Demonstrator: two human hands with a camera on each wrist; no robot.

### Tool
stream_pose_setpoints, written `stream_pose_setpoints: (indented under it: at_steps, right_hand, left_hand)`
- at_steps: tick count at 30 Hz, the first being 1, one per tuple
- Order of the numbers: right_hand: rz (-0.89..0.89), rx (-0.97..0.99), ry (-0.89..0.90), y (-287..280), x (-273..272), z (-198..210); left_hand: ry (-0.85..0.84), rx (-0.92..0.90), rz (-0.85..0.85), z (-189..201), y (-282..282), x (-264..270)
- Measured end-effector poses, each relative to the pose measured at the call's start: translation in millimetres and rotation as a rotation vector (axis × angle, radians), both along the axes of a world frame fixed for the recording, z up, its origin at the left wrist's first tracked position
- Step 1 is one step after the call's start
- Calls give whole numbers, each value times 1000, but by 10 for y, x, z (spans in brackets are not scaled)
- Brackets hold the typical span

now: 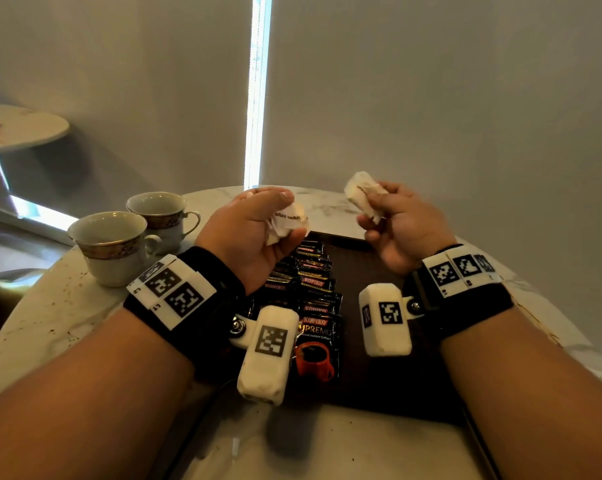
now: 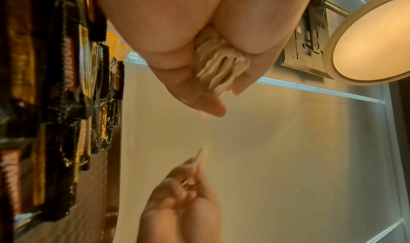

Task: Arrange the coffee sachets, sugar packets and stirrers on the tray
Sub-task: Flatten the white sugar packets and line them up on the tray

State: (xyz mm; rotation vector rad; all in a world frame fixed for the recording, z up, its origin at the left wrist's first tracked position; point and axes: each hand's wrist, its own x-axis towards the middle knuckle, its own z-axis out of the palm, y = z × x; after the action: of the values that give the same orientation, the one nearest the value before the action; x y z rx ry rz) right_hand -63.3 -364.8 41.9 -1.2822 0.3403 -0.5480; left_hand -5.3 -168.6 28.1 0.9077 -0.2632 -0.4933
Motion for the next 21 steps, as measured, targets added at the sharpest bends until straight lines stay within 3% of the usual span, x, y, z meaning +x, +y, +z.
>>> stream_pose_setpoints:
  at_steps: [4, 10, 16, 21]
  right_hand:
    - [-132, 129, 210, -327, 103, -314]
    - [-98, 43, 487, -402, 81, -581]
    - [-22, 74, 471, -313, 112, -560]
    - [-139, 116, 428, -348, 132, -548]
  left_hand:
    - [47, -21, 21, 17, 28, 14]
    - [67, -25, 27, 19, 35, 3]
    - [85, -20, 39, 3, 34, 7]
    - [111, -38, 5, 20, 60, -15]
